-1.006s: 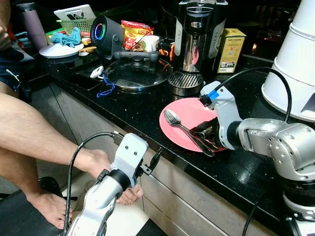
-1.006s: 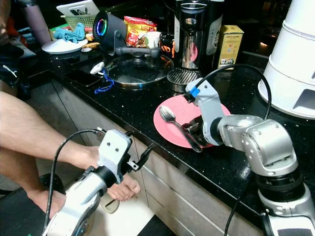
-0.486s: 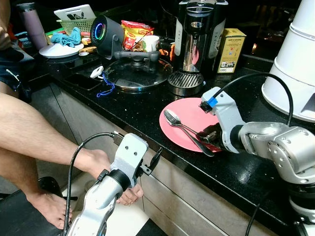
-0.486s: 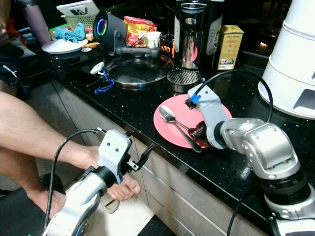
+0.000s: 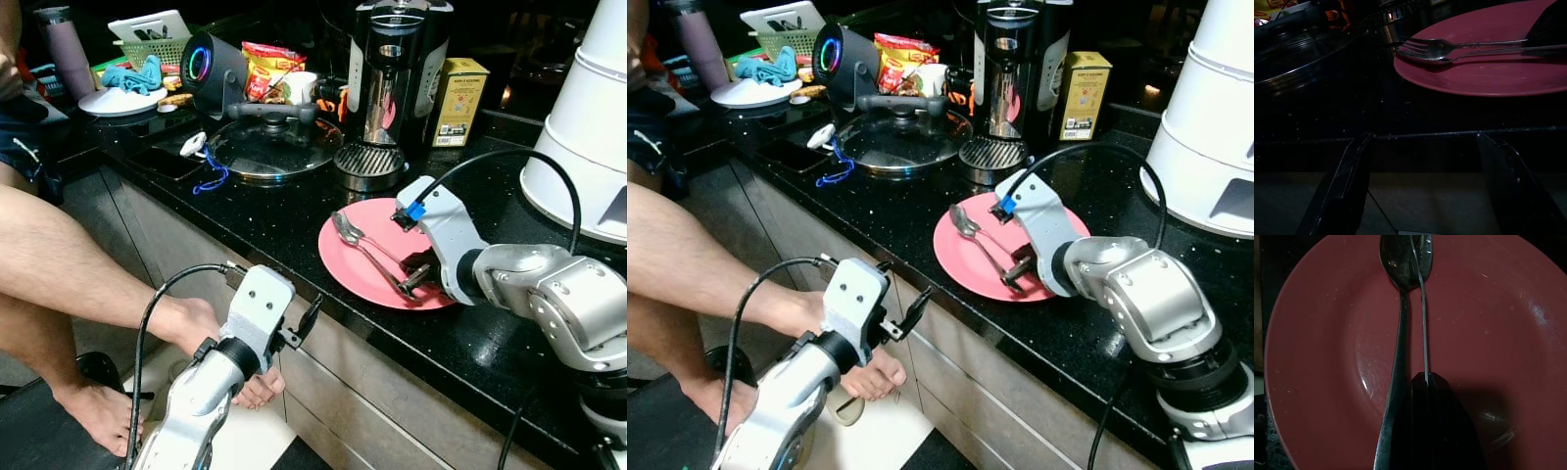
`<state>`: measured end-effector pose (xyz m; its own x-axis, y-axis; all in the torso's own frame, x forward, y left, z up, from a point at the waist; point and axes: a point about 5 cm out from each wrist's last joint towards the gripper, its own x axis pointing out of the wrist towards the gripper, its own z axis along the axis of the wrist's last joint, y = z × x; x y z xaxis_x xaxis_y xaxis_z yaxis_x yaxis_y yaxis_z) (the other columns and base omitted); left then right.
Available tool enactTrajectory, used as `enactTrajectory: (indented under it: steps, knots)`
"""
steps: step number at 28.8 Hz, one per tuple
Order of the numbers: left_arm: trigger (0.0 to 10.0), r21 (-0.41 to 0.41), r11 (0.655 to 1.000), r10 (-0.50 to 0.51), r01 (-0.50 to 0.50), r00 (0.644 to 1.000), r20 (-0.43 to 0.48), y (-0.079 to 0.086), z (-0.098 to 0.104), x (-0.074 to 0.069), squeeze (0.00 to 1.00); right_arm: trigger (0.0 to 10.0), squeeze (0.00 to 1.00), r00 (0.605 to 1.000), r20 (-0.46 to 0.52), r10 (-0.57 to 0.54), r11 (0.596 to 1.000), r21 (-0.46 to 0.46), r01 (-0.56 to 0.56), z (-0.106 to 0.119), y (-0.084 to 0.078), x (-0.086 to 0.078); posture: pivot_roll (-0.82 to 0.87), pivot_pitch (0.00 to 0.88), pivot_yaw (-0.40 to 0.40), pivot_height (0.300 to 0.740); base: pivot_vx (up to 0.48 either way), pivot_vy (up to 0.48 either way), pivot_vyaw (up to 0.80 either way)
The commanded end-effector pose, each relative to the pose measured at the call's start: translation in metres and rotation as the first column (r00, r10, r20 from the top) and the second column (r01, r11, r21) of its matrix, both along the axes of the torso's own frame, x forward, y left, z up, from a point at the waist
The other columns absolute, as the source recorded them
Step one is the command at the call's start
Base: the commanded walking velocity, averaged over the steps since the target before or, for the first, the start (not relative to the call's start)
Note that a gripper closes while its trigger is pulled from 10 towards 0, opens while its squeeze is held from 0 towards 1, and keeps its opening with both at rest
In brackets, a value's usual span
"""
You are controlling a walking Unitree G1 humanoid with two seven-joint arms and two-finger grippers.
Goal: Kitchen organization
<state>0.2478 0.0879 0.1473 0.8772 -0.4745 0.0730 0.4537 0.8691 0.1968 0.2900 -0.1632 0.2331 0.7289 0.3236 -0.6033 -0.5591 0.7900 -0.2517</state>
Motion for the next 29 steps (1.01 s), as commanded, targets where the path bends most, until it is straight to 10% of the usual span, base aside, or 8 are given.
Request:
enactTrajectory:
  steps: [1,14,22,24,25,29]
  knots:
    - [10.0,-0.006,1.000,-0.002,0.001,1.000,-0.016,0.000,-0.002,0.000,0.00,0.0,0.00,0.997,-0.071,0.032,0.999,0.026,-0.030,-0.010,0.005,-0.003,-0.06,0.000,0.004,0.740,0.000,0.000,0.00]
    - [10.0,-0.008,1.000,0.001,-0.001,1.000,-0.017,0.000,-0.002,0.000,0.00,0.0,0.00,0.970,0.225,-0.089,0.939,0.343,0.007,0.025,0.011,0.023,-0.06,0.000,0.008,0.740,0.000,0.000,0.00]
    - [10.0,-0.008,1.000,0.003,-0.003,1.000,-0.016,0.001,-0.002,0.000,0.00,0.0,0.00,0.900,0.369,-0.230,0.856,0.516,0.007,0.049,0.003,0.031,-0.06,0.000,0.010,0.740,0.000,0.000,0.00]
    - [10.0,-0.013,1.000,0.004,-0.004,1.000,-0.005,0.002,0.000,0.000,0.00,0.0,0.00,0.851,0.411,-0.327,0.775,0.632,-0.008,0.062,-0.009,0.031,-0.06,0.000,0.012,0.740,0.000,0.000,0.00]
    - [10.0,-0.018,1.000,0.002,-0.002,1.000,0.004,0.002,0.002,0.000,0.00,2.9,0.00,0.824,0.418,-0.382,0.736,0.677,-0.002,0.066,-0.018,0.031,-0.06,0.000,0.012,0.740,0.000,0.000,0.00]
    - [10.0,-0.035,0.999,-0.013,0.014,1.000,0.020,0.001,0.007,0.000,0.00,4.3,0.00,0.763,0.407,-0.502,0.677,0.734,0.053,0.070,-0.039,0.032,-0.06,0.000,0.015,0.740,0.000,0.000,-0.60]
